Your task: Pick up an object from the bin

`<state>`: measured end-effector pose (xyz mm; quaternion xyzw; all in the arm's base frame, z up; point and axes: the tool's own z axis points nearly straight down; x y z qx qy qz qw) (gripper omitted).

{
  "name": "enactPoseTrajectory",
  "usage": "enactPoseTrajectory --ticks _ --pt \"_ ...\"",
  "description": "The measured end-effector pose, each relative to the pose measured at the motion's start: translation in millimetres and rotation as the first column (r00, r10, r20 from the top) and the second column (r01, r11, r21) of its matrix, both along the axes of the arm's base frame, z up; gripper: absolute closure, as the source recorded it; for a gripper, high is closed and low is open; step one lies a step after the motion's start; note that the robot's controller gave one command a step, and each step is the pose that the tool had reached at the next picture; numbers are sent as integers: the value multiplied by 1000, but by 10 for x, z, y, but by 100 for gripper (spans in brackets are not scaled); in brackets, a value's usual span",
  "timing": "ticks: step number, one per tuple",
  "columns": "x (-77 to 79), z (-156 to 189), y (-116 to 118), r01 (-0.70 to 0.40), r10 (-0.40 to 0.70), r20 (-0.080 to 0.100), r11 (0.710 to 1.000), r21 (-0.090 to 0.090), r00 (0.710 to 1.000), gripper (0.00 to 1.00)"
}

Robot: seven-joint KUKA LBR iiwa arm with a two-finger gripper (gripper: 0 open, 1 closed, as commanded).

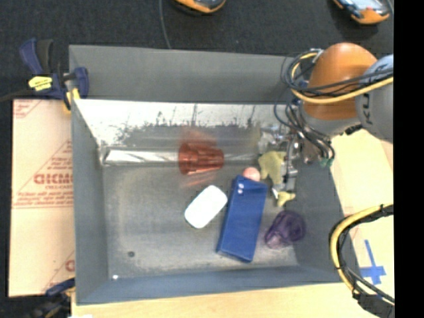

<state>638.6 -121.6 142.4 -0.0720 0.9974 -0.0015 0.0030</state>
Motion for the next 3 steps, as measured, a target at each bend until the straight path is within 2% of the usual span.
enactPoseTrajectory --ticks 1,2,3 --pt "-116 -265 338 -144 144 1 990 0 990 0" --pt "-201 -235 424 -163 163 -1 987 -2 987 0" --pt "-144 -728 397 -289 289 -2 957 -2 957 0"
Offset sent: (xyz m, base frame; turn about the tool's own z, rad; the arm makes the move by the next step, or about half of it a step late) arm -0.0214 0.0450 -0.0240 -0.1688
